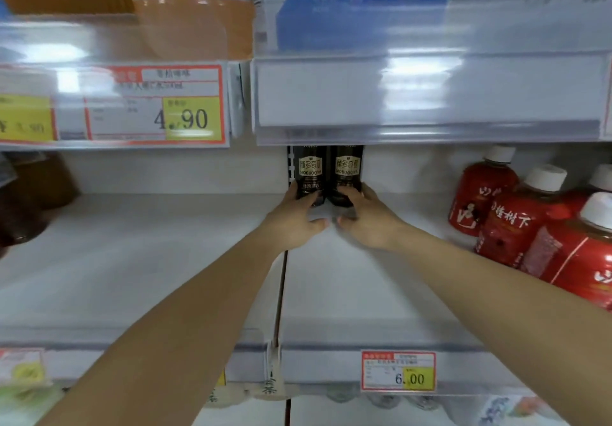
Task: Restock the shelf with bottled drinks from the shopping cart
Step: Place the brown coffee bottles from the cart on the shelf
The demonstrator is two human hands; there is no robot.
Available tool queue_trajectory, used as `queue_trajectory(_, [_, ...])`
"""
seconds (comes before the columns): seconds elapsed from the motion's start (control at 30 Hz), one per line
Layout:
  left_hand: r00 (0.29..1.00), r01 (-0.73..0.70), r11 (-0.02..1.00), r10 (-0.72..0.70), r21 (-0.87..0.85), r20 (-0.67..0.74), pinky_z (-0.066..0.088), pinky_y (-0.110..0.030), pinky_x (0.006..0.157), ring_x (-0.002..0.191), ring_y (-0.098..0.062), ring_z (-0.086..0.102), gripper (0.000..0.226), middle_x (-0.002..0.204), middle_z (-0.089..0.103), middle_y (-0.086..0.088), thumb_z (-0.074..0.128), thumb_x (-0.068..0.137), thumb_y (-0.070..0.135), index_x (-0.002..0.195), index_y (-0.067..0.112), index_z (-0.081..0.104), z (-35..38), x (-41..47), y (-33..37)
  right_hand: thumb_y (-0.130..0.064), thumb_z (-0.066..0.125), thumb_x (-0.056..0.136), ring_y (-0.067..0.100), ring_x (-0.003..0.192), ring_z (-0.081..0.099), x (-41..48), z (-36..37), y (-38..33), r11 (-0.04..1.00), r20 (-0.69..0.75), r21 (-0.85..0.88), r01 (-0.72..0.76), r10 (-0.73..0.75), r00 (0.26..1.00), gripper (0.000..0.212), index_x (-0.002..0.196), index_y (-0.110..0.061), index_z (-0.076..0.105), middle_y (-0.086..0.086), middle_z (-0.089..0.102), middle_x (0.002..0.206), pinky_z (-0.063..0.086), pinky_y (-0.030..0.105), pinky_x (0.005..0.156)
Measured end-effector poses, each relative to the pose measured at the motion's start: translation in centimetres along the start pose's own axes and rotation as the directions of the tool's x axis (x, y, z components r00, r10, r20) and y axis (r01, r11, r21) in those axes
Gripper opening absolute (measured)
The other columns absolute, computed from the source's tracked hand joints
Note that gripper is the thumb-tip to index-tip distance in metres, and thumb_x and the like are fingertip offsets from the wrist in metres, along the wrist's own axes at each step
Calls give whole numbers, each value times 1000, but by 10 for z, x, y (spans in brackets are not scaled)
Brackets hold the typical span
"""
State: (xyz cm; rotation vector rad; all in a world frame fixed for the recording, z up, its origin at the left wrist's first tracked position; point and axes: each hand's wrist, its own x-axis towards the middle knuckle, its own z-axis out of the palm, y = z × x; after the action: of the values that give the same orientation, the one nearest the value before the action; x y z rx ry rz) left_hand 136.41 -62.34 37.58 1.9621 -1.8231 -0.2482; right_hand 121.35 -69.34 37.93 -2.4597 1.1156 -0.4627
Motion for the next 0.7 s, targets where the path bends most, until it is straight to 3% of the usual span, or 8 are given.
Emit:
queue_trajectory(0.07, [1000, 5, 1000, -5, 15, 21, 26, -42, 113, 145, -24, 10, 56, 158, 8, -7, 50, 93, 36, 145, 32, 30, 0, 5, 1, -32, 50, 91, 30, 132, 36, 3, 0, 1, 1000, 12, -22, -8, 8, 1000, 63, 146, -27, 20, 7, 7, 153, 31, 30, 108])
queue_trajectory(0.17, [1000, 22, 1000, -22, 17, 12, 30, -42, 111, 143, -23, 17, 54, 157, 10, -8, 50, 93, 36, 144, 30, 34, -2, 4, 3, -32, 49, 92, 29, 139, 27, 4, 0, 2, 999, 52, -47, -21, 23, 998, 64, 147, -27, 17, 12, 0, 156, 26, 29, 112])
queue_trajectory(0.23, [1000, 24, 1000, -24, 17, 4, 27, -35, 112, 142, -21, 19, 52, 155, 17, -7, 49, 94, 36, 143, 26, 35, -6, -2, 7, -33, 47, 93, 28, 144, 12, 1, -4, -1, 999, 80, -40, -36, 39, 996, 65, 148, -27, 13, 14, -2, 157, 20, 28, 112])
queue_trajectory(0.3, [1000, -19, 999, 18, -31, -17, 27, -20, 104, 139, -20, 26, 45, 148, 35, -7, 51, 95, 27, 138, 18, 43, -11, -16, 16, -31, 49, 93, 28, 145, 6, -11, -10, -7, 999, 69, -38, -32, 35, 997, 64, 148, -24, 16, 15, 6, 157, 19, 29, 112])
queue_trajectory(0.37, [997, -65, 985, 57, -158, -56, 33, -16, 92, 125, -24, 45, 32, 131, 53, -9, 55, 93, 18, 125, 12, 56, -17, -39, 26, -26, 53, 91, 29, 139, 24, -32, -15, -18, 998, 3, -41, 51, -51, 999, 58, 144, -18, 30, 15, 30, 150, 28, 32, 110])
queue_trajectory(0.47, [987, -49, 976, 16, -211, -158, 40, -21, 93, 111, -10, 54, 33, 126, 59, 1, 59, 91, 28, 124, 23, 59, -22, -94, 38, -23, 57, 88, 26, 120, 50, -76, -15, -43, 975, -57, 21, 222, -220, 974, 43, 130, -19, 51, 9, 55, 129, 41, 37, 100])
queue_trajectory(0.57, [916, 34, 979, -111, -202, -387, 46, -27, 91, 106, -3, 55, 33, 121, 58, 15, 58, 90, 34, 123, 32, 57, -19, -161, 36, -23, 58, 86, 18, 108, 58, -116, 2, -77, 932, -143, 64, 357, -345, 928, 35, 121, -25, 57, -3, 65, 112, 46, 39, 93])
queue_trajectory(0.7, [791, 101, 954, -249, -281, -559, 42, -5, 74, 93, 10, 55, 28, 108, 61, 17, 53, 92, 23, 119, 27, 59, -16, -260, 14, -28, 58, 86, 9, 92, 61, -159, 45, -140, 848, -89, 141, 510, -503, 860, 26, 111, -31, 59, -17, 63, 94, 51, 37, 82])
